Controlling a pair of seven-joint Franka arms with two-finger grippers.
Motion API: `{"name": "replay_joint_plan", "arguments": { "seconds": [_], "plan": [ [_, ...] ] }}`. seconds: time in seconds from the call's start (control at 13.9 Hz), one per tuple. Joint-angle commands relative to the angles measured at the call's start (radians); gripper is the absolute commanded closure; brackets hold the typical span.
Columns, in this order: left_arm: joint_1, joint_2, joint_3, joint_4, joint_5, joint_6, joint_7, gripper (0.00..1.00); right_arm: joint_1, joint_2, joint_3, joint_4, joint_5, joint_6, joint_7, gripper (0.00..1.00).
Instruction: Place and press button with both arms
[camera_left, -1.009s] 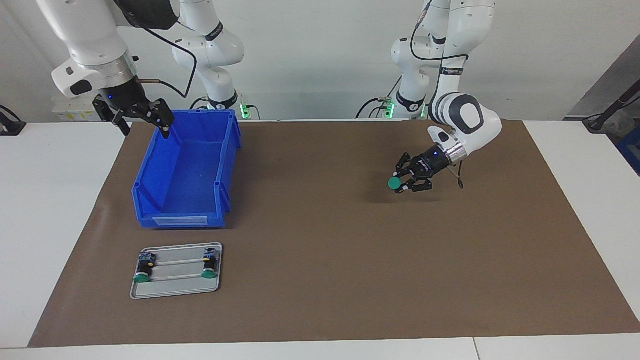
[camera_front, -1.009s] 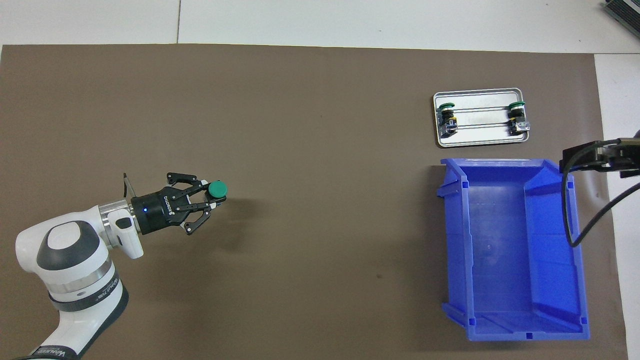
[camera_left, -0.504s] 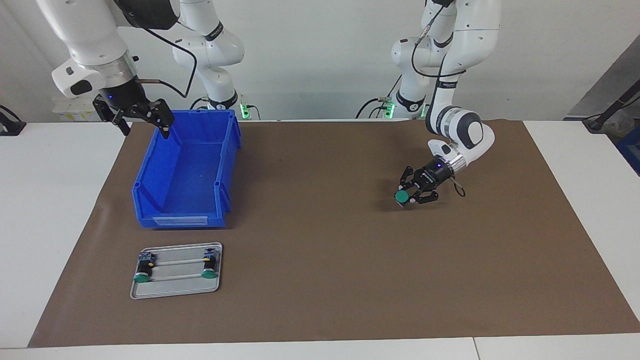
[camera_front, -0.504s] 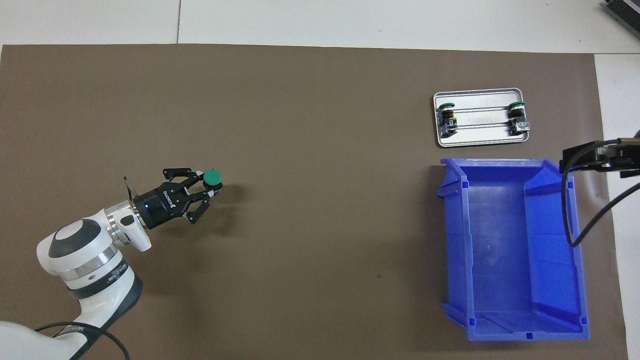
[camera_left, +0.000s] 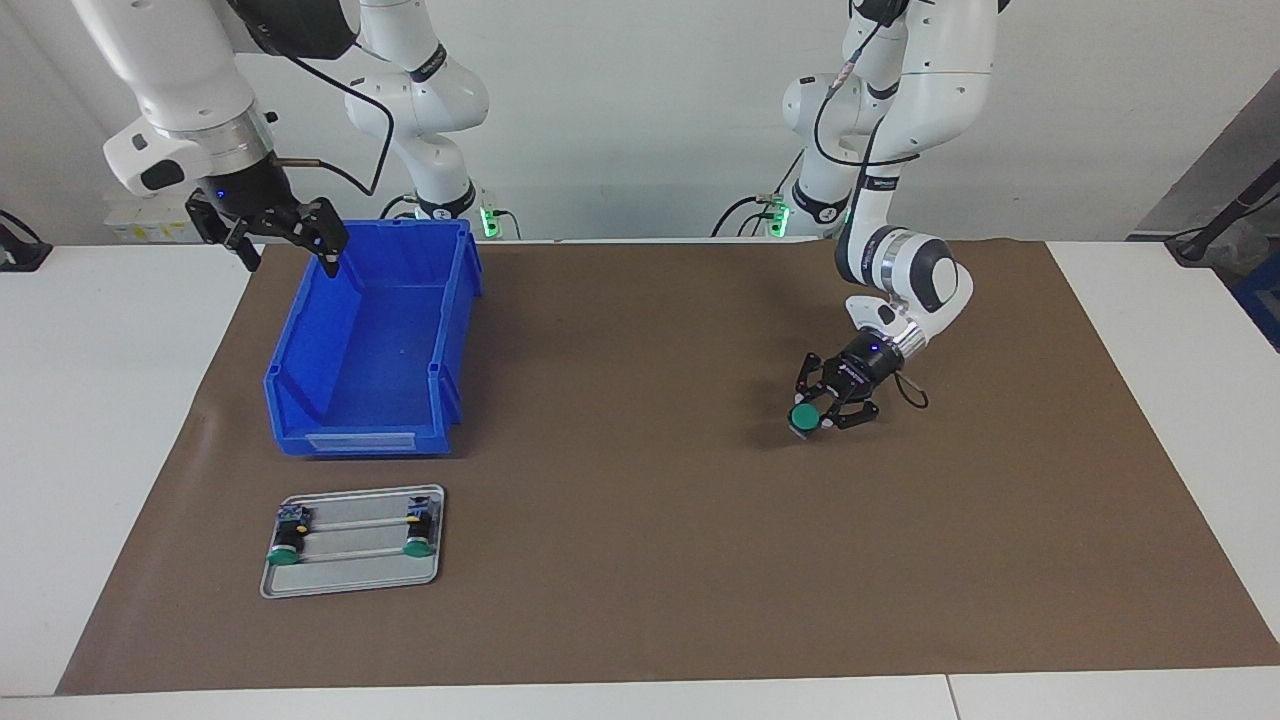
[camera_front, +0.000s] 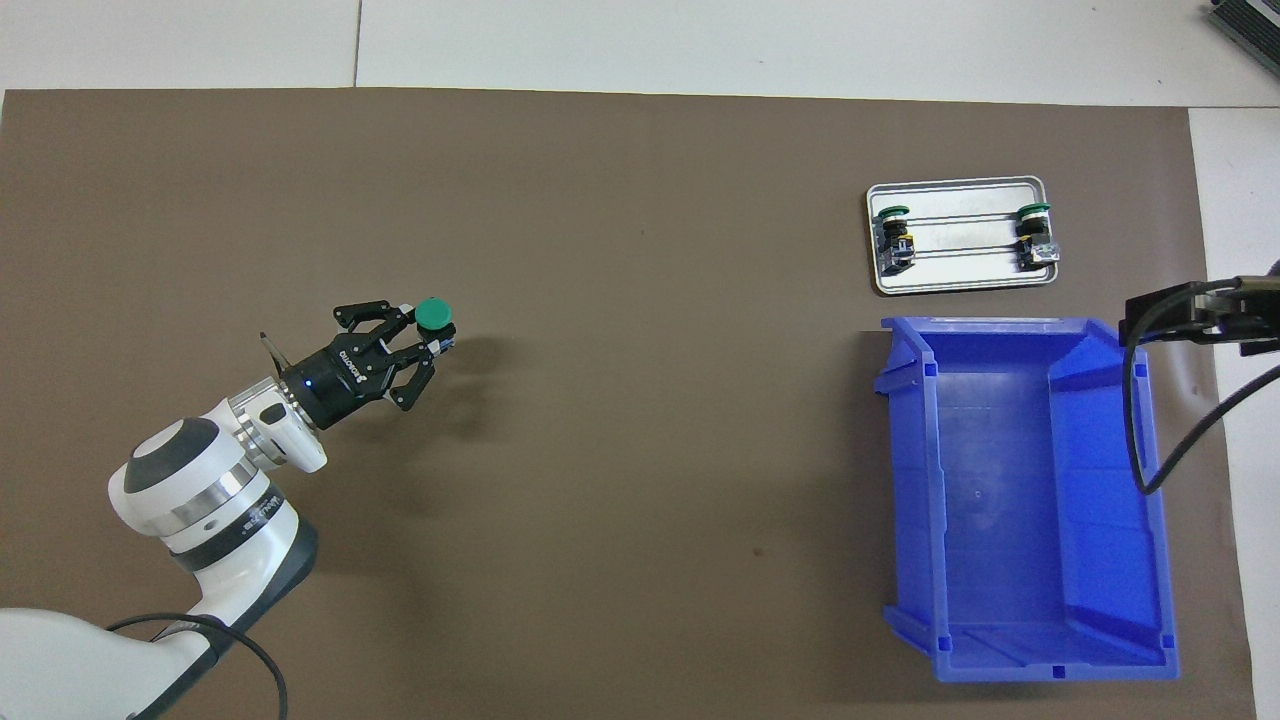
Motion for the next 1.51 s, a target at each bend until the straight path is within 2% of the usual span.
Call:
{"name": "replay_joint_plan", "arguments": {
  "seconds": [0.0, 0.29, 0.43, 0.65, 1.15, 1.44],
  "plan": [
    [-0.034, 0.046, 0.009, 0.074, -0.073, 0.082, 0.024, 1.00, -0.005, -0.014, 0.006, -0.008, 0.007, -0.009, 0.005, 0.00],
    [-0.023, 0.164, 0.009, 0.155, -0.098, 0.055, 0.026, 1.00, -0.005, -0.014, 0.006, -0.008, 0.007, -0.009, 0.005, 0.00],
    [-0.014, 0.170, 0.005, 0.183, -0.142, 0.047, 0.024, 1.00, -0.005, -0.014, 0.006, -0.008, 0.007, -0.009, 0.005, 0.00],
    [-0.017, 0.165, 0.005, 0.169, -0.159, -0.041, 0.026, 1.00, -0.005, -0.014, 0.006, -0.008, 0.007, -0.009, 0.005, 0.00],
    [-0.032, 0.086, 0.012, -0.059, -0.158, -0.324, 0.194, 1.00, -0.005, -0.014, 0.006, -0.008, 0.007, -0.009, 0.005, 0.00],
    [-0.064, 0.058, 0.015, -0.147, -0.141, -0.398, 0.279, 1.00, -0.005, -0.014, 0.006, -0.008, 0.007, -0.009, 0.005, 0.00]
  ]
}}
